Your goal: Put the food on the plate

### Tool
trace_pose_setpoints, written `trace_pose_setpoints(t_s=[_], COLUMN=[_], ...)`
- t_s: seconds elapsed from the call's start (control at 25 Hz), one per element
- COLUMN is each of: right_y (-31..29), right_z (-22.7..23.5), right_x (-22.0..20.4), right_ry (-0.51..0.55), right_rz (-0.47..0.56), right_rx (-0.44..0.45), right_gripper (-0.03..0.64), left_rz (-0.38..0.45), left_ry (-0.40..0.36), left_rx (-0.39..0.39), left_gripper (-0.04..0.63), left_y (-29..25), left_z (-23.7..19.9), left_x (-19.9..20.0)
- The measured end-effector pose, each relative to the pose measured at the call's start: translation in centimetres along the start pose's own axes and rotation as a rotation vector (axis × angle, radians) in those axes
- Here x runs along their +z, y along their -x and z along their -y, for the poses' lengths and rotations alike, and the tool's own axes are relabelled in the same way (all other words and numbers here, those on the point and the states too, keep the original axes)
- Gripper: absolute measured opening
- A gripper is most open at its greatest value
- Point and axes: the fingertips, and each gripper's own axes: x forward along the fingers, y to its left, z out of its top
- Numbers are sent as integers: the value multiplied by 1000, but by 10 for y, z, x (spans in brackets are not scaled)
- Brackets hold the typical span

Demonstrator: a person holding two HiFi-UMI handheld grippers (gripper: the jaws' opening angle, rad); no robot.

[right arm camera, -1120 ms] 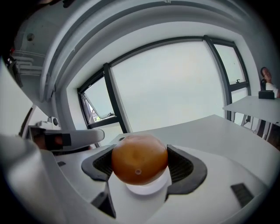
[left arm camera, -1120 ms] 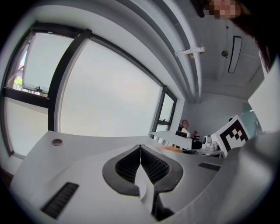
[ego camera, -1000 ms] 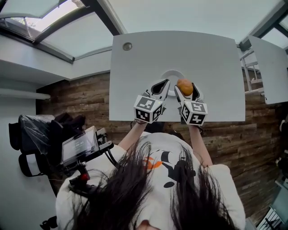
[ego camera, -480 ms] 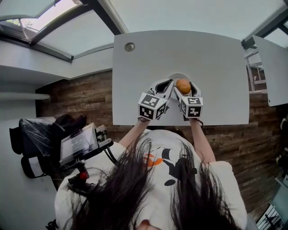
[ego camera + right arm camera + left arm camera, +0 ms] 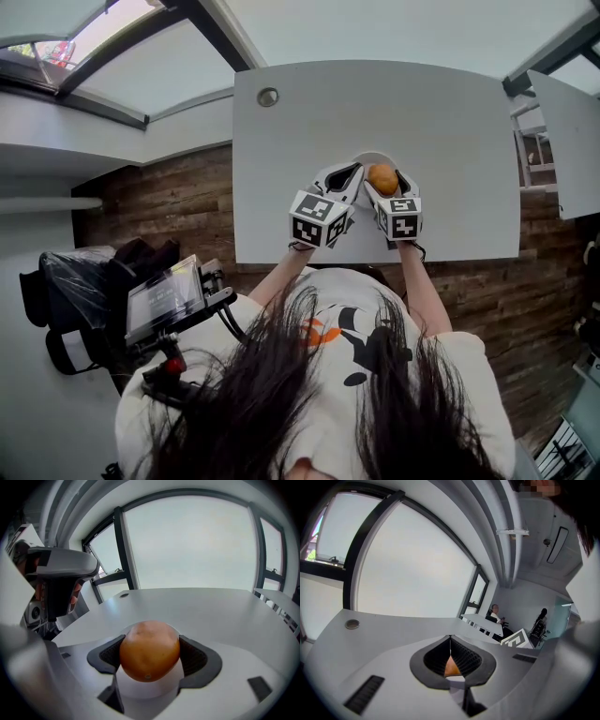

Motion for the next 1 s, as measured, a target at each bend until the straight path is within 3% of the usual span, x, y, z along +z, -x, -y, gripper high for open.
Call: trace_pose_setpoints(t_s=[0.52,1.0], right_y=[-8,-5], right_z=[-2,-10], right_x=[-17,1], right_ry=[29,-92], right_rz=[-99,-66], right_rx=[7,54], right_gripper=[364,365], left_rz=[3,-2], left_ry=[21,23], left_rx=[21,32], left_gripper=[6,6], left_y=[0,1], left_z=[-8,-10], left_x=[-1,-3])
